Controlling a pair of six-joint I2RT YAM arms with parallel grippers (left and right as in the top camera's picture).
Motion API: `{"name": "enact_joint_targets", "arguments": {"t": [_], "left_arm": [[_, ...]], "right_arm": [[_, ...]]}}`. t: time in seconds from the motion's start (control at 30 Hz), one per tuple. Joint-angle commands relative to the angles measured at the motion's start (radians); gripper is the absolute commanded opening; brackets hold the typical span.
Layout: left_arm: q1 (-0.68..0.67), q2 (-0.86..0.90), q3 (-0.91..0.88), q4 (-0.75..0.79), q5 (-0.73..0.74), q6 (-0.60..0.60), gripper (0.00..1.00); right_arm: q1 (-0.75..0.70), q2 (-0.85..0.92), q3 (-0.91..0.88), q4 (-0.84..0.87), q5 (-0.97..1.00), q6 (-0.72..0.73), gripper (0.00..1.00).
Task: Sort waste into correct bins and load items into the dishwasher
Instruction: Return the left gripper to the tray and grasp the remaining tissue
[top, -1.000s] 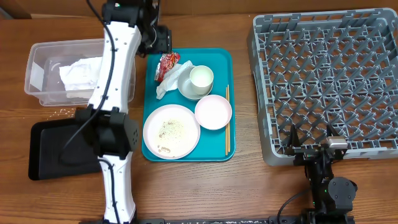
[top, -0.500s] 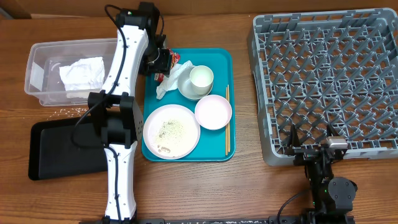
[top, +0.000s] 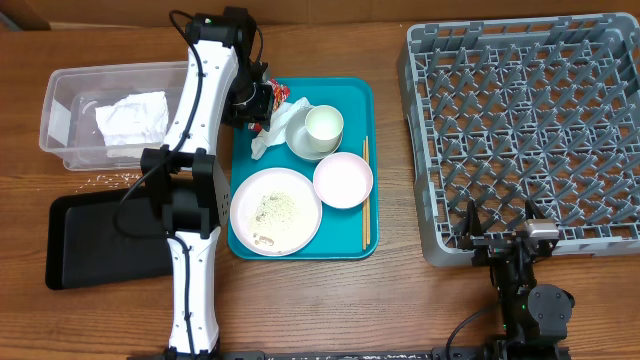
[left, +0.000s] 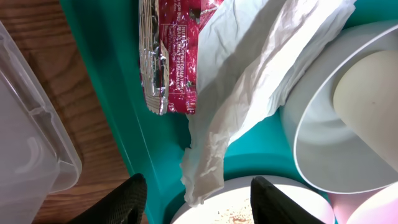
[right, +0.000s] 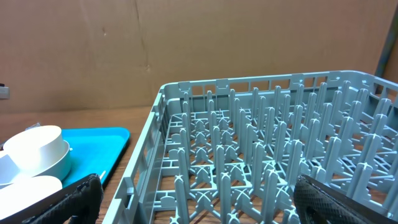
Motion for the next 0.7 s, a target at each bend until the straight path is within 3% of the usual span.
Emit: {"name": "enact_joint_targets", "arguments": {"t": [0.0,0.67], "left_arm": [[-0.010,0.002,0.007,0.000,0.008,-0.004,0.55],[-0.052,0.003,-0.111,0.042,-0.120,-0.059,0.52]], "right_arm": [[-0.006,-0.008,-0.010,0.006,0.005,-0.007,1.00],[-0.006,-0.008,-0.010,0.006,0.005,-0.007,1.00]]}}
